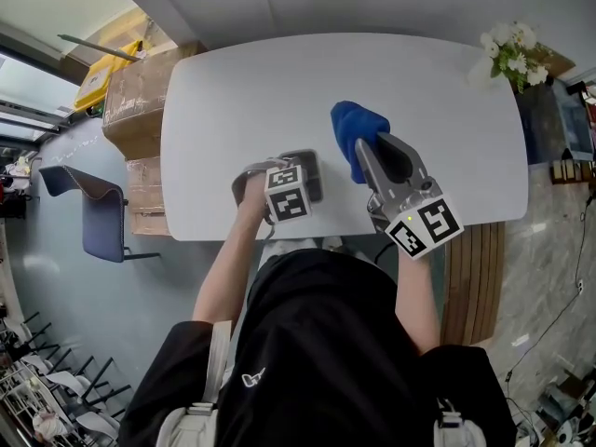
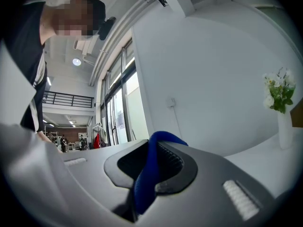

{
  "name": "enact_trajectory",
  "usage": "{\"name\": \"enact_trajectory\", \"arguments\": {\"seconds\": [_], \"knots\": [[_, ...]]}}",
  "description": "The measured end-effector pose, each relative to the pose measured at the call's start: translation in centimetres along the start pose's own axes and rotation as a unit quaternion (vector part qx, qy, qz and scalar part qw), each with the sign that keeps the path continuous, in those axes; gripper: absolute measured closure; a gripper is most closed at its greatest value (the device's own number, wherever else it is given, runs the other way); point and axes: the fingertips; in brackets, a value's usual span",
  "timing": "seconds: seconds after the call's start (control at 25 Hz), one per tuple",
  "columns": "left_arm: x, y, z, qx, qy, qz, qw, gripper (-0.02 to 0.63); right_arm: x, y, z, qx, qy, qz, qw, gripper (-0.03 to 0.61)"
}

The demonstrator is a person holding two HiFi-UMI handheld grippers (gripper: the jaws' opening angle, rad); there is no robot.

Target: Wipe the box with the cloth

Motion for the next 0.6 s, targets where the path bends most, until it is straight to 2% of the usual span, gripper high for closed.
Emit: {"name": "enact_trajectory", "arguments": {"seconds": [0.24, 0.44, 0.6], "knots": [[0.03, -0.04, 0.26, 0.015, 0.004, 0.008, 0.9998, 0.561, -0.08, 0.15, 0.0, -0.001, -0.005, -0.001, 1.0, 0.528], [0.31, -0.16, 0.48, 0.026, 0.028, -0.01, 0.9992, 0.558, -0.01, 0.18, -0.2, -0.001, -0.001, 0.001, 1.0, 0.528], [0.46, 0.07, -0.38, 0.011, 0.055, -0.015, 0.9983, 0.557, 0.12, 0.29, -0.34, -0.003, 0.008, 0.003, 1.0, 0.528]]}}
Point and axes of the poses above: the fingertips, and each gripper's own axes: z forward along the fingers, x to its left, y out of its top, and after that the axes turned 3 degrees about -y, right-handed
